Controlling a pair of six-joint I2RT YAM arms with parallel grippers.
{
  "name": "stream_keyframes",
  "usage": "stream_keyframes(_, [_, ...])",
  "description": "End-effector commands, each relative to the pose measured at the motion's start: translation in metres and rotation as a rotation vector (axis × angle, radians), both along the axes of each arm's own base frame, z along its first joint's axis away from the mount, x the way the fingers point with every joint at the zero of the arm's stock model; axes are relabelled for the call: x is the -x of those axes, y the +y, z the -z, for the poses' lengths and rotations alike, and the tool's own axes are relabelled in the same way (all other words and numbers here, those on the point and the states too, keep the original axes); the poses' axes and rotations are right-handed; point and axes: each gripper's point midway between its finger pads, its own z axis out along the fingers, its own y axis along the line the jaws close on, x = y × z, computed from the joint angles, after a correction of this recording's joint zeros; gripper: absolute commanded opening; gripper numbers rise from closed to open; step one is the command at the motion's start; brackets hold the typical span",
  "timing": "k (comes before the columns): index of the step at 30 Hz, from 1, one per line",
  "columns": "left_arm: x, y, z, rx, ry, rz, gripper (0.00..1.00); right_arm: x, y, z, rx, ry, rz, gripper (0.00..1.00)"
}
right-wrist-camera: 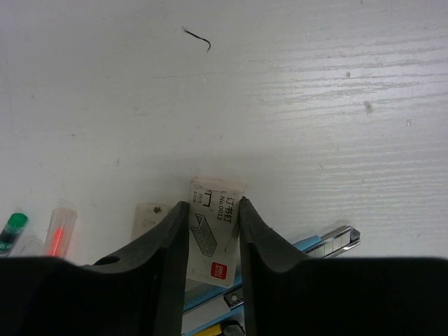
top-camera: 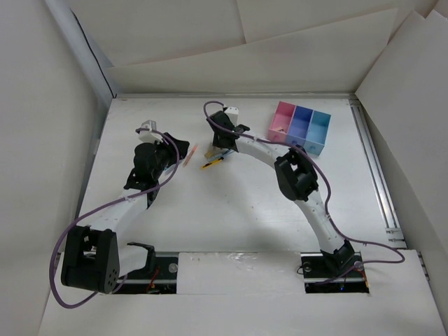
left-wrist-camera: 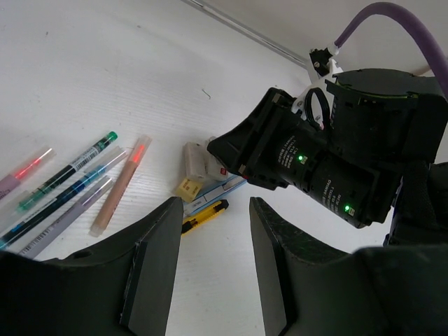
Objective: Sort the stationery into containers
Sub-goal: Pick up the stationery from the center of the board, then place the stationery in the storage box.
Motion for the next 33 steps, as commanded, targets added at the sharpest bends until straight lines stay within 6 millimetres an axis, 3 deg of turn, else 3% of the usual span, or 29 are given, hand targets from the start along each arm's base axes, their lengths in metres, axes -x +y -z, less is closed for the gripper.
stream_keyframes(1, [-0.004, -0.004, -0.028, 0.013, -0.086, 0.016, 0.39, -0.004, 0.001, 0.0, 0.006, -0.009, 0.01, 0.3])
stream_keyframes(5, [-0.004, -0.004, -0.028, 0.013, -0.086, 0.016, 0.39, -0.008, 0.007, -0.027, -0.087, -0.046, 0.002, 0.16])
stream_keyframes(7, [-0.004, -0.004, -0.028, 0.013, -0.086, 0.016, 0.39, -0.011, 0.007, -0.036, -0.134, -0.052, -0.001, 0.15])
stream_keyframes(9, [-0.004, -0.004, -0.028, 0.013, -0.086, 0.016, 0.39, -0.02, 0.011, -0.07, -0.244, -0.09, -0.011, 0.12])
stream_keyframes(10, [-0.004, -0.004, -0.028, 0.013, -0.086, 0.016, 0.39, -0.025, 0.004, -0.076, -0.269, -0.095, 0.0, 0.12])
stream_keyframes(12, [-0.006, -0.004, -0.02, 0.009, -0.063, 0.016, 0.41, -0.029, -0.003, -0.11, -0.345, -0.143, 0.001, 0.11])
stream_keyframes(14, [-0.009, -0.006, -0.019, 0.009, -0.058, 0.025, 0.42, -0.035, -0.024, -0.126, -0.383, -0.162, 0.025, 0.11])
stream_keyframes(15, [-0.009, -0.006, -0.019, 0.009, -0.058, 0.025, 0.42, -0.034, -0.032, -0.157, -0.416, -0.204, 0.024, 0.11])
stream_keyframes(16, [-0.011, -0.008, -0.018, 0.002, -0.056, 0.035, 0.43, -0.035, -0.042, -0.17, -0.429, -0.228, 0.034, 0.11])
stream_keyframes(19, [-0.014, -0.008, -0.012, -0.002, -0.035, 0.036, 0.43, -0.038, -0.097, -0.201, -0.418, -0.287, 0.12, 0.11])
stream_keyframes(20, [-0.015, -0.014, -0.01, -0.017, -0.024, 0.039, 0.43, -0.046, -0.128, -0.205, -0.396, -0.309, 0.174, 0.11])
stream_keyframes(22, [-0.017, -0.018, -0.001, -0.054, 0.01, 0.038, 0.45, -0.046, -0.162, -0.211, -0.371, -0.329, 0.234, 0.11])
stream_keyframes(24, [-0.019, -0.027, -0.001, -0.076, 0.026, 0.042, 0.48, -0.053, -0.203, -0.203, -0.344, -0.323, 0.31, 0.08])
stream_keyframes(27, [-0.023, -0.028, 0.007, -0.092, 0.048, 0.045, 0.49, -0.057, -0.237, -0.192, -0.305, -0.307, 0.358, 0.08])
stream_keyframes(33, [-0.032, -0.03, 0.022, -0.12, 0.093, 0.038, 0.47, -0.065, -0.258, -0.146, -0.211, -0.217, 0.385, 0.08])
